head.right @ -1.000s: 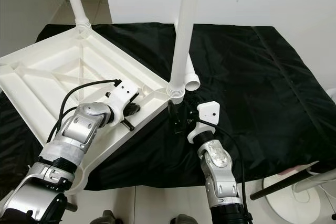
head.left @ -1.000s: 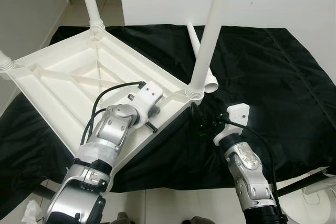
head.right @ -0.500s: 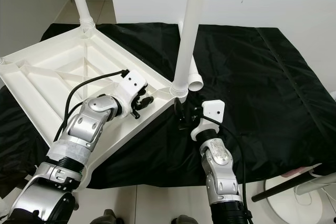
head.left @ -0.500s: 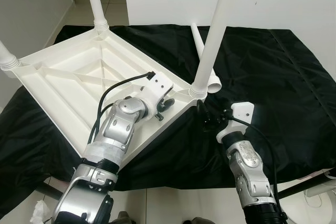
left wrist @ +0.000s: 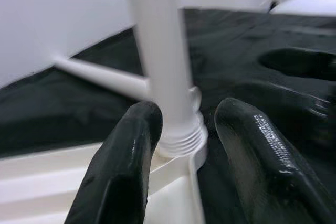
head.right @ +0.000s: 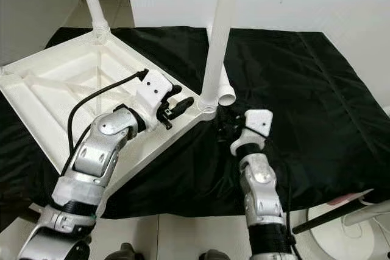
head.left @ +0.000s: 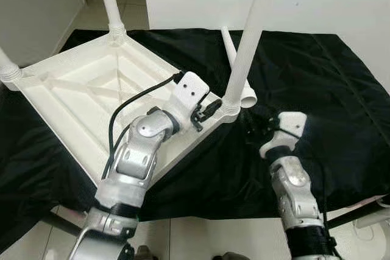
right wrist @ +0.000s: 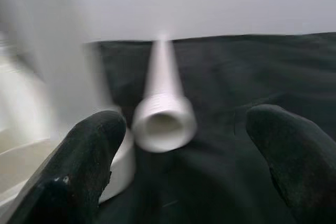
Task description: Building children table
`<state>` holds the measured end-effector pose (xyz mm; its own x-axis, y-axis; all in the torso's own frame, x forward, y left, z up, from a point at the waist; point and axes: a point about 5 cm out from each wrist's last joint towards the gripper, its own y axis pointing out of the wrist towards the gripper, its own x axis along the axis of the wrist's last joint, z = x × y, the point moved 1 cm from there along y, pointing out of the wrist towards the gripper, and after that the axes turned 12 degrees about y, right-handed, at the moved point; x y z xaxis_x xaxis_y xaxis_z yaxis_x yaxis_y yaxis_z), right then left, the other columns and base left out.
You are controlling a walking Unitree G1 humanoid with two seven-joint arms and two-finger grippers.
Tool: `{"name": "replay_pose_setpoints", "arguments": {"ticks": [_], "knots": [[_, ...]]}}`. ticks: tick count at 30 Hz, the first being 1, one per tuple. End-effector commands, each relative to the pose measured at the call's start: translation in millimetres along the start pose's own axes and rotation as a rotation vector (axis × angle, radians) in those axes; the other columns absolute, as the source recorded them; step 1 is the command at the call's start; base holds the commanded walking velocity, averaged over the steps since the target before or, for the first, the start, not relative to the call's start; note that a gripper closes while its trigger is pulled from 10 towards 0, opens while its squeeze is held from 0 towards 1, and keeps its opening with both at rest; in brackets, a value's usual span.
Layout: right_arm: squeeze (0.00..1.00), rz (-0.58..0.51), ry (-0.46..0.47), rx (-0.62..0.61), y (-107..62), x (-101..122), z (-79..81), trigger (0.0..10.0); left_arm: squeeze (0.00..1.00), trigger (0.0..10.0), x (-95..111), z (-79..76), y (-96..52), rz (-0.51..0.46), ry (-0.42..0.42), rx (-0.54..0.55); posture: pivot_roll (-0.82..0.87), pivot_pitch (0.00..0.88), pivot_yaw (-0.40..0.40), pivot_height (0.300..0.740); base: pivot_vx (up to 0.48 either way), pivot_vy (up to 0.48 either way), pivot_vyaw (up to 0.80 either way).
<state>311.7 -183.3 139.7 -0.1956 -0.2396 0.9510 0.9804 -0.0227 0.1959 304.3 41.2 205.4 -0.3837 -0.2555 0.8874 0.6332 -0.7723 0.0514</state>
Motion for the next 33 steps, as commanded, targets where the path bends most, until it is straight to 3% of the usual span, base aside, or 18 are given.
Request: {"name": "replay_pose_setpoints", "arguments": {"ticks": [1,4,6,11,20,21,26,29,30,32,33], "knots": [[0.0,-0.009,-0.02,-0.045,3.1,1.1,-7.9,10.0,0.0,10.0,6.2,-8.3,-2.8,-0.033,-0.002,-0.069,-0.04,0.021,0.022,0.74,0.0,0.0,0.0],[0.0,-0.024,-0.017,-0.057,6.5,4.5,-9.8,10.0,0.0,10.0,9.0,-14.0,-7.1,-0.048,-0.011,-0.117,-0.04,0.029,0.022,0.74,0.0,0.0,0.0],[0.0,-0.046,-0.007,-0.054,17.7,11.7,-7.5,10.0,0.0,10.0,12.7,-27.6,-20.2,-0.075,-0.026,-0.233,-0.03,0.052,0.019,0.74,0.0,0.0,0.0],[0.0,-0.057,-0.001,-0.068,24.0,13.4,-4.8,10.0,0.0,10.0,14.9,-32.9,-24.2,-0.081,-0.049,-0.269,-0.02,0.062,0.014,0.74,0.0,0.0,0.0],[0.0,-0.047,0.036,-0.078,42.0,9.2,16.4,10.0,0.0,10.0,27.9,-42.9,-29.7,-0.125,-0.058,-0.361,0.02,0.066,0.001,0.74,0.0,0.0,0.0],[0.0,-0.038,0.092,-0.101,51.3,6.7,27.4,10.0,0.0,10.0,32.0,-45.0,-31.8,-0.13,-0.063,-0.383,0.02,0.065,0.003,0.74,0.0,0.0,0.0],[0.0,-0.034,0.18,-0.132,61.0,4.1,46.0,10.0,0.0,10.0,37.1,-45.5,-34.6,-0.139,-0.061,-0.397,0.03,0.06,0.007,0.74,0.0,0.0,0.0],[0.0,-0.004,0.338,-0.121,72.7,2.1,82.4,10.0,0.0,10.0,41.4,-45.4,-37.8,-0.145,-0.06,-0.414,0.04,0.061,0.011,0.74,0.0,0.0,0.0],[0.0,-0.004,0.338,-0.121,72.7,2.1,82.4,10.0,0.0,10.0,41.4,-45.4,-37.8,-0.145,-0.06,-0.414,0.04,0.061,0.011,0.74,0.0,0.0,0.0],[0.0,0.037,0.442,-0.05,79.2,1.9,111.4,10.0,0.0,10.0,42.4,-44.1,-38.5,-0.144,-0.058,-0.412,0.04,0.061,0.012,0.74,0.0,0.0,0.0],[0.0,0.037,0.442,-0.05,79.2,1.9,111.4,10.0,0.0,10.0,42.4,-44.1,-38.5,-0.144,-0.058,-0.412,0.04,0.061,0.012,0.74,0.0,0.0,0.0]]}}
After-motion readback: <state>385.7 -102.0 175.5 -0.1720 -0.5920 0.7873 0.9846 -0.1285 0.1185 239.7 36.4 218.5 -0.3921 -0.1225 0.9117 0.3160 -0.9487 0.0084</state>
